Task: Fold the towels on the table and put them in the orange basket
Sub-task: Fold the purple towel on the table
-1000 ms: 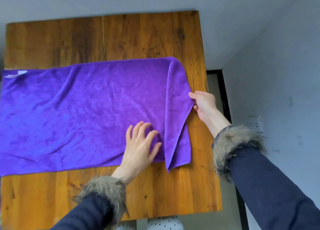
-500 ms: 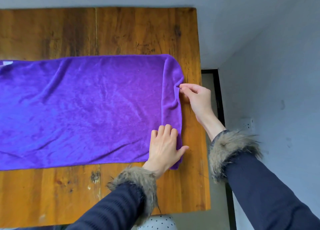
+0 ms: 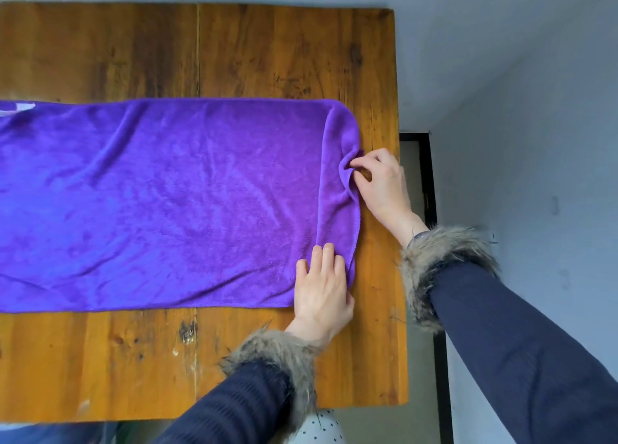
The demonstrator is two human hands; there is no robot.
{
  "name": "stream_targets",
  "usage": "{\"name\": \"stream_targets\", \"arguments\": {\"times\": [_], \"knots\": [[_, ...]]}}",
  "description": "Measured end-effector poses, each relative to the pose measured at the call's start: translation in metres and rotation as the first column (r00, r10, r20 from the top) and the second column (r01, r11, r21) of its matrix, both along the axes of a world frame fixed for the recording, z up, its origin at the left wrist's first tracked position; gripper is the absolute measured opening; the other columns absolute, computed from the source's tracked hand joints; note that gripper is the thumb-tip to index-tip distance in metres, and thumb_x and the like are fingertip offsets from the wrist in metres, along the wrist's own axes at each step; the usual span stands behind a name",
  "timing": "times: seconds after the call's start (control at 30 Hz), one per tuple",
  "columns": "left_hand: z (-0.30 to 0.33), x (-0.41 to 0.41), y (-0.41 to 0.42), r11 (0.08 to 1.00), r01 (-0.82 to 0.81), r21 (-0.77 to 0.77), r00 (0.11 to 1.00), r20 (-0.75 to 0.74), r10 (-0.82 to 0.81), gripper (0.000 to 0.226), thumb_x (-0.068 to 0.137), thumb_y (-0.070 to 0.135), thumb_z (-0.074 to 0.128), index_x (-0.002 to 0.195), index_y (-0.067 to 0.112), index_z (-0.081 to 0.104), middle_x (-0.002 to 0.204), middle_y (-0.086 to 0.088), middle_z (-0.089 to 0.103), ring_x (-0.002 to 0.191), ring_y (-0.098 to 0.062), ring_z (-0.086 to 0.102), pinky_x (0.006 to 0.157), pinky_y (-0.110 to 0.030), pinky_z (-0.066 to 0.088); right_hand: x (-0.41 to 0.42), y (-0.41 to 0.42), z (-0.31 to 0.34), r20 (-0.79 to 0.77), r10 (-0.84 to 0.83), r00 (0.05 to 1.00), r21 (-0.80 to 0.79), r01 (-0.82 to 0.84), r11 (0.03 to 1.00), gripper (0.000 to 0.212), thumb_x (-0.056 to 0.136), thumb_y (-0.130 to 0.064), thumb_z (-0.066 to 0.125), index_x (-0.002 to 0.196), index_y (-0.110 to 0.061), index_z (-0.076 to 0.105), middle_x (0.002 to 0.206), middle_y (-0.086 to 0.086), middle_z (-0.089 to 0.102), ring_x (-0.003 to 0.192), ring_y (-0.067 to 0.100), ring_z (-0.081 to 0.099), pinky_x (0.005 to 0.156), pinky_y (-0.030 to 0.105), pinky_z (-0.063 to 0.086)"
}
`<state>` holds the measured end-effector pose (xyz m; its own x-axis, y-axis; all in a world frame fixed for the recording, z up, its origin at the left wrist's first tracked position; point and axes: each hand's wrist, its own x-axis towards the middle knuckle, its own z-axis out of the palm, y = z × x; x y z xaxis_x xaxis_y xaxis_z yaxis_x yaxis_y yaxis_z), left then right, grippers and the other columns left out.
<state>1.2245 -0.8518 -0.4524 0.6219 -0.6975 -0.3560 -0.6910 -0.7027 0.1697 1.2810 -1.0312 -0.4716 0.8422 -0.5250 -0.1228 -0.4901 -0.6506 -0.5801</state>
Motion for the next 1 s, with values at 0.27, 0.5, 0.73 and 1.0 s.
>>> {"name": "stream_targets", "arguments": {"times": [0.27, 0.5, 0.73, 1.0], "knots": [[-0.01, 0.017, 0.033, 0.963, -0.036, -0.266, 0.984, -0.176, -0.012, 0.028, 0.067, 0.023, 0.079, 0.078, 0.008, 0.059, 0.112, -0.009, 0.058, 0.1, -0.031, 0.055, 0.075, -0.037, 0.047, -0.002, 0.003, 0.005, 0.048, -0.14, 0.989, 0.086, 0.135, 0.987, 0.011, 0.091, -0.011, 0.048, 0.094, -0.009, 0.059, 0.097, 0.005, 0.06, 0.085, 0.019, 0.054, 0.071, 0.023, 0.035], [-0.006, 0.022, 0.051, 0.87, -0.305, -0.387, 0.914, -0.374, 0.154, 0.036, 0.07, 0.034, 0.078, 0.072, 0.014, 0.049, 0.076, 0.004, 0.047, 0.074, -0.019, 0.042, 0.067, -0.03, 0.037, -0.005, -0.003, 0.013, 0.114, -0.303, 0.946, 0.182, 0.28, 0.943, 0.011, 0.094, -0.012, 0.042, 0.085, -0.019, 0.046, 0.081, -0.001, 0.054, 0.069, 0.01, 0.046, 0.057, 0.016, 0.025], [0.008, 0.038, 0.054, 0.516, -0.837, -0.183, 0.43, -0.803, 0.413, 0.017, 0.082, 0.019, 0.069, 0.072, 0.02, 0.055, 0.066, 0.007, 0.056, 0.062, -0.006, 0.049, 0.06, -0.015, 0.039, 0.005, -0.002, 0.035, 0.118, -0.106, 0.987, 0.033, 0.103, 0.994, 0.014, 0.089, -0.006, 0.051, 0.099, -0.004, 0.061, 0.099, 0.009, 0.057, 0.085, 0.015, 0.051, 0.078, 0.02, 0.039], [0.03, 0.073, 0.095, 0.377, -0.887, -0.266, 0.431, -0.769, 0.471, 0.01, 0.086, 0.01, 0.065, 0.077, 0.016, 0.064, 0.072, 0.002, 0.064, 0.069, -0.012, 0.057, 0.067, -0.019, 0.045, 0.034, 0.014, 0.073, 0.023, 0.155, 0.988, -0.318, -0.139, 0.938, 0.025, 0.092, 0.004, 0.043, 0.102, 0.007, 0.065, 0.1, 0.022, 0.056, 0.095, 0.034, 0.053, 0.081, 0.038, 0.043]]}}
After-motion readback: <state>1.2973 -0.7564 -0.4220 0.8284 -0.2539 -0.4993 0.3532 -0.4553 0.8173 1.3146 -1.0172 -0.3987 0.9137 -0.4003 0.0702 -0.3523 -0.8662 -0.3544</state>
